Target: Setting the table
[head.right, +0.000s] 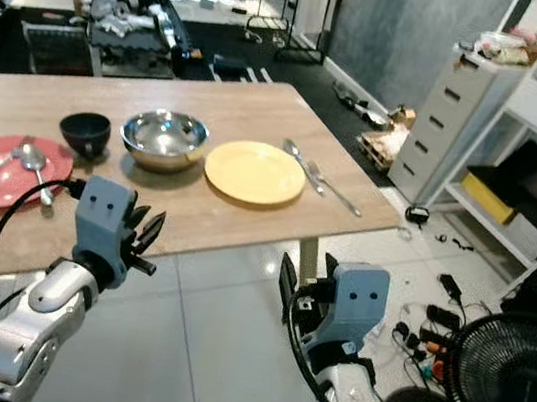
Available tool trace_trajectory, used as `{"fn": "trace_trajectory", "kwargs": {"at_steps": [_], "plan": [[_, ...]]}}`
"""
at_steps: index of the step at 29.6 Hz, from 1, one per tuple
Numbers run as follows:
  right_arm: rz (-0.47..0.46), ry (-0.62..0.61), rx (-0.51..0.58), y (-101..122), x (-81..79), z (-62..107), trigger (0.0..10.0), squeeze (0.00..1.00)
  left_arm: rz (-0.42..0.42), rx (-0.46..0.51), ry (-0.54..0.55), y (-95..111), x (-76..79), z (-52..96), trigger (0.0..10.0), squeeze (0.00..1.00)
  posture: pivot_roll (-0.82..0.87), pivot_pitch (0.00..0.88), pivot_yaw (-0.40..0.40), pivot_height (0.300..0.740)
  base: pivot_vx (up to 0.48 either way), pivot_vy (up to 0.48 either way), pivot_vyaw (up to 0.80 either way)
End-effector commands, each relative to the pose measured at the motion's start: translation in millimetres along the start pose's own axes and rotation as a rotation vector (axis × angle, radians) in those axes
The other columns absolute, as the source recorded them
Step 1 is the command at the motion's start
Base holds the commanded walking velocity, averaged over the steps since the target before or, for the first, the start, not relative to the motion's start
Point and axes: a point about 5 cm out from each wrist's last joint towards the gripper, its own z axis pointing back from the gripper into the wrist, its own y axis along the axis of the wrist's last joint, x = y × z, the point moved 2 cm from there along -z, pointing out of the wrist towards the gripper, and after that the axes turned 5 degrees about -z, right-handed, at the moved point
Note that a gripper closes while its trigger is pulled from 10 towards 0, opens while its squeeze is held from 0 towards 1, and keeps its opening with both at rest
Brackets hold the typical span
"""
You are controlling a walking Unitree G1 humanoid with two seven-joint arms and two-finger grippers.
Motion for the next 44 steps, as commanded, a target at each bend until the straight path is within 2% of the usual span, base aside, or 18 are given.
{"fn": "trace_trajectory", "kwargs": {"at_steps": [1,22,26,27,29,31,35,37,39,40,41,42,43,44], "plan": [[0.014,-0.019,-0.009,-1.4,5.6,1.7,10.0,0.00,0.001,-0.003,-0.006,-1.3,2.0,0.7,10.0,0.00,-0.02,0.065,0.079,0.740,0.480,0.000,0.00],[0.015,-0.024,-0.011,-2.3,5.8,2.0,10.0,0.00,-0.004,-0.006,-0.005,-1.6,1.3,1.0,10.0,0.00,-0.02,0.073,0.082,0.740,0.443,0.000,0.00],[0.014,-0.022,-0.011,-2.1,5.7,1.9,10.0,0.00,-0.055,0.011,-0.002,0.6,0.2,1.5,10.0,0.00,-0.02,0.074,0.081,0.740,0.339,0.000,0.00],[0.014,-0.022,-0.011,-2.1,5.7,1.9,10.0,0.00,-0.107,0.038,-0.009,5.8,-1.6,2.0,10.0,0.00,-0.02,0.074,0.081,0.740,0.000,0.000,0.00],[0.015,-0.023,-0.010,-2.0,5.7,2.0,10.0,0.00,-0.153,0.071,-0.027,12.7,-2.7,2.8,10.0,0.00,-0.02,0.074,0.081,0.740,0.000,0.000,0.00],[0.015,-0.023,-0.010,-1.8,5.7,2.0,10.0,0.00,-0.168,0.085,-0.043,16.5,-3.5,3.3,10.0,0.00,-0.01,0.080,0.080,0.740,0.000,0.000,0.00],[0.015,-0.023,-0.010,-1.2,6.2,1.8,10.0,0.00,-0.174,0.116,-0.162,31.4,-7.8,8.4,10.0,0.00,-0.01,0.081,0.081,0.740,0.000,0.000,0.00],[0.011,-0.024,-0.011,-1.4,6.5,1.3,10.0,0.00,-0.184,0.101,-0.216,33.4,-14.0,13.4,10.0,0.00,0.00,0.083,0.082,0.740,0.000,0.000,0.00],[0.008,-0.024,-0.011,-1.5,6.4,1.2,10.0,0.00,-0.173,0.086,-0.223,33.6,-18.8,15.0,10.0,0.00,0.00,0.085,0.083,0.740,0.000,0.000,0.00],[0.004,-0.025,-0.012,-1.5,6.3,1.1,10.0,0.00,-0.170,0.059,-0.199,32.7,-27.1,15.2,10.0,0.00,0.01,0.087,0.084,0.740,0.000,0.000,0.00],[-0.002,-0.028,-0.012,-1.5,6.2,1.2,10.0,0.00,-0.170,0.002,-0.129,28.8,-43.4,13.2,10.0,0.00,0.01,0.089,0.083,0.740,0.000,0.000,0.00],[-0.004,-0.029,-0.012,-1.6,6.3,1.3,10.0,0.00,-0.173,-0.024,-0.095,26.6,-50.5,12.2,10.0,0.00,0.01,0.089,0.083,0.740,0.000,0.000,0.00],[-0.004,-0.029,-0.012,-1.6,6.3,1.3,10.0,0.00,-0.173,-0.024,-0.095,26.6,-50.5,12.2,10.0,0.00,0.01,0.089,0.083,0.740,0.000,0.000,0.00],[-0.007,-0.030,-0.014,-2.2,6.3,1.3,10.0,0.00,-0.152,-0.068,-0.025,23.3,-64.7,8.8,10.0,0.00,0.01,0.089,0.083,0.740,0.000,0.000,0.00]]}}
